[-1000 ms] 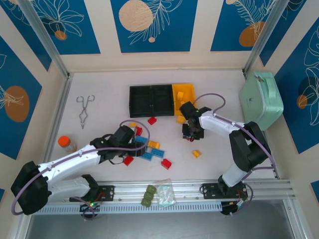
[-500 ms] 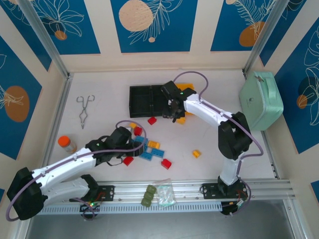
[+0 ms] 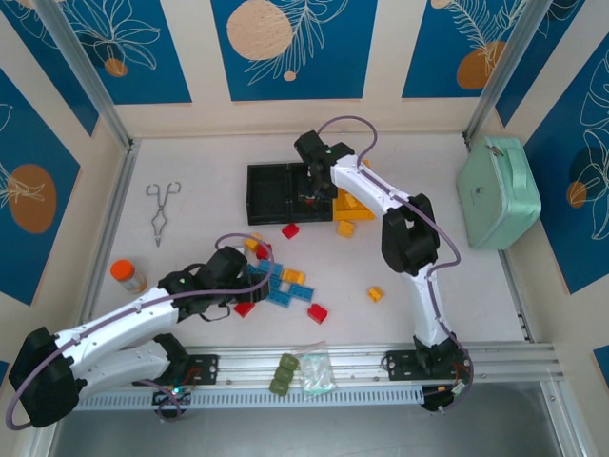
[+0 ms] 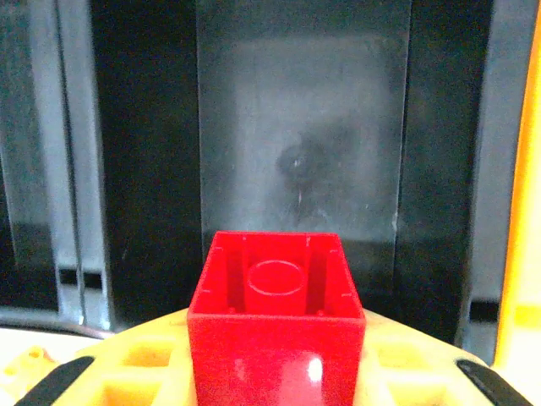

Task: Sort the legos into containers by color
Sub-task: Place the lego in the container.

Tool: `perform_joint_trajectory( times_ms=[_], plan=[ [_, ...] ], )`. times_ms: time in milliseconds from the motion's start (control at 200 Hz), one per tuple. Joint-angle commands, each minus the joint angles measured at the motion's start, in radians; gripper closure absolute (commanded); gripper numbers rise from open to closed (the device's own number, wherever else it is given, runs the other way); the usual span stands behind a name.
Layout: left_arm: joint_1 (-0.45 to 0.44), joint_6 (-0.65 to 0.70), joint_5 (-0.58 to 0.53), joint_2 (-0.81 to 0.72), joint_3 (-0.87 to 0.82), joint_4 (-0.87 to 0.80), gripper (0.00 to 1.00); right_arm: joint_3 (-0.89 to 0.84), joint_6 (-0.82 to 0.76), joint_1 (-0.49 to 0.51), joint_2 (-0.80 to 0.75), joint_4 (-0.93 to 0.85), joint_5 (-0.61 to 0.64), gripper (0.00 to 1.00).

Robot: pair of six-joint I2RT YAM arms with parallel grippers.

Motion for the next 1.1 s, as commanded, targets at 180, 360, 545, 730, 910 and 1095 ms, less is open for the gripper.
perform_joint_trajectory(
  times_ms=[180,360,545,730,910,1095],
  plan=[
    [-0.006,-0.015,-0.019,-0.009,-0.018,-0.007,0.27,0.149,-0.016,-0.010,0.115,-0.107,-0.003,0.75],
    [-0.007,-0.013,-0.017,0.005,-0.017,0.002,0.27,0.163,-0.012,-0.010,0.138,-0.109,-0.008,0.70],
    [-0.006,-0.013,-0.015,0.015,-0.017,0.011,0.27,0.172,-0.008,-0.005,0.136,-0.116,0.002,0.58],
    [-0.008,-0.013,-0.015,0.010,-0.015,0.008,0.27,0.161,-0.015,0.006,0.098,-0.110,0.016,0.52],
    [-0.007,-0.015,-0.023,0.003,-0.010,-0.013,0.27,0.069,-0.012,0.019,-0.010,-0.053,0.021,0.52],
    [-0.006,-0.021,-0.049,0.018,0.013,-0.053,0.27,-0.097,-0.003,0.044,-0.170,0.025,0.023,0.52]
  ],
)
